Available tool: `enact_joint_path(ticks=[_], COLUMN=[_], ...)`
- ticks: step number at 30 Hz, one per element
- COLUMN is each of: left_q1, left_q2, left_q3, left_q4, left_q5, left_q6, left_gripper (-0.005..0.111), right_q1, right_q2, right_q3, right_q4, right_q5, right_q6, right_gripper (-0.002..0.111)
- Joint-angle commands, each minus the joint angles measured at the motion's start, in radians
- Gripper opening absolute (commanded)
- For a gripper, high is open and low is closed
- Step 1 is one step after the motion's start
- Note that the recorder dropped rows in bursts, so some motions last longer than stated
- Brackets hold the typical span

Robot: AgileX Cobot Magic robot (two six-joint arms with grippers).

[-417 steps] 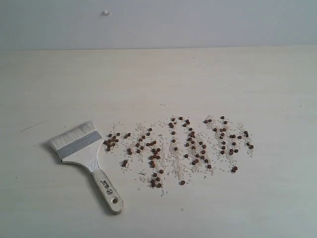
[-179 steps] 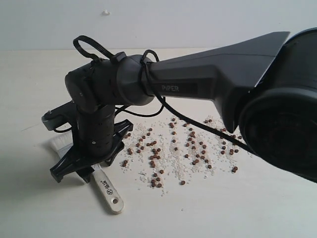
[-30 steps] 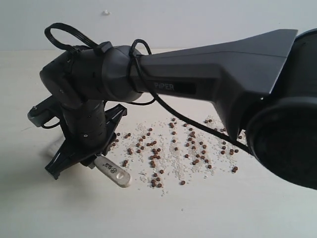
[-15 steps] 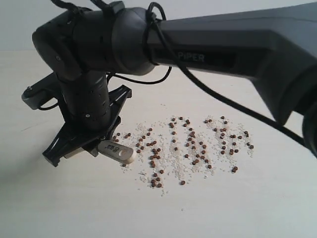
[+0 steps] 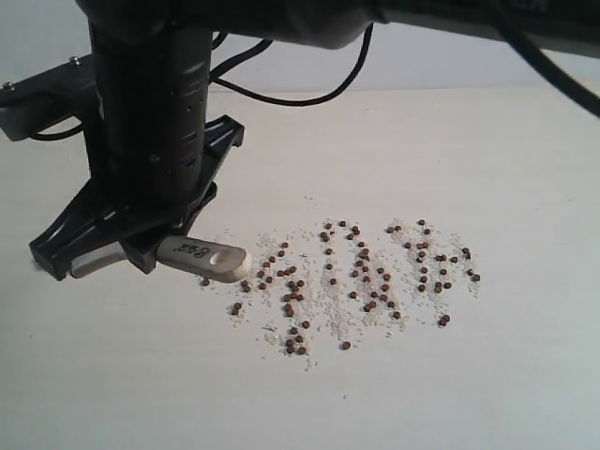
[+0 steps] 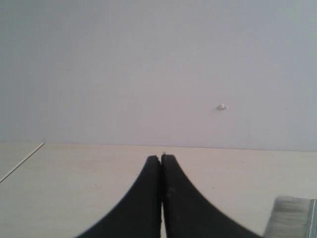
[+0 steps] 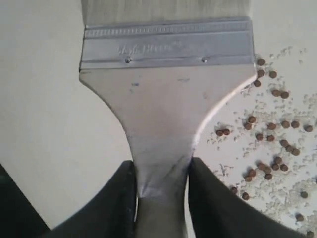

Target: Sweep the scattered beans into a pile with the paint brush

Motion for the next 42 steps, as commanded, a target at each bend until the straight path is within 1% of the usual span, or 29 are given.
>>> enact_joint_path(ticks=[1, 4, 9, 12, 16, 21, 25, 30, 32, 34, 37, 38, 39, 41, 42], left_q1=[-0.003, -0.003, -0.003, -0.003, -0.003, -0.003, -0.003, -0.003, -0.003, -0.003, -0.003, -0.003, -0.003, -0.003, -0.003], left_q2=[-0.006, -0.006, -0.006, -0.006, -0.006, -0.006, -0.006, -0.006, -0.006, -0.006, -0.006, -0.006, -0.006, -0.006, -0.006], left_q3=[0.0, 0.0, 0.0, 0.0, 0.0, 0.0, 0.0, 0.0, 0.0, 0.0, 0.0, 0.0, 0.0, 0.0, 0.0], left_q4=[-0.001, -0.001, -0.001, -0.001, -0.001, -0.001, -0.001, -0.001, -0.01, -0.019, -0.024, -0.024, -0.021, -0.02, -0.02], left_q5=[-0.001, -0.001, -0.001, -0.001, -0.001, -0.001, -0.001, -0.001, -0.023, -0.023, -0.078, -0.083, -0.083, -0.111, -0.15], left_q6=[0.001, 0.001, 0.001, 0.001, 0.001, 0.001, 0.001, 0.001, -0.006, -0.084, -0.148, -0.234, -0.267, -0.286, -0.3], left_gripper=[0.0, 0.0, 0.0, 0.0, 0.0, 0.0, 0.0, 0.0, 0.0, 0.0, 0.0, 0.0, 0.0, 0.0, 0.0], right_q1=[0.0, 0.0, -0.017, -0.039, -0.082, -0.141, -0.168, -0.169, -0.169, -0.174, -0.214, -0.232, -0.251, -0.288, -0.302], right_q2=[-0.064, -0.124, -0.247, -0.31, -0.433, -0.517, -0.537, -0.537, -0.537, -0.537, -0.537, -0.537, -0.537, -0.537, -0.537], right_q3=[-0.001, 0.035, 0.222, 0.313, 0.483, 0.592, 0.625, 0.627, 0.627, 0.627, 0.627, 0.627, 0.627, 0.627, 0.627], right_q4=[-0.011, -0.004, -0.065, -0.08, -0.085, -0.129, -0.122, -0.116, -0.124, -0.138, -0.151, -0.154, -0.158, -0.151, -0.146], right_q5=[-0.004, -0.004, -0.004, -0.004, -0.017, -0.098, -0.138, -0.15, -0.154, -0.157, -0.159, -0.159, -0.159, -0.159, -0.159], right_q6=[-0.042, -0.066, -0.058, -0.038, -0.038, -0.025, -0.025, 0.005, 0.005, 0.005, 0.003, 0.003, -0.006, -0.038, -0.05], right_gripper=[0.0, 0.0, 0.0, 0.0, 0.0, 0.0, 0.0, 0.0, 0.0, 0.0, 0.0, 0.0, 0.0, 0.0, 0.0])
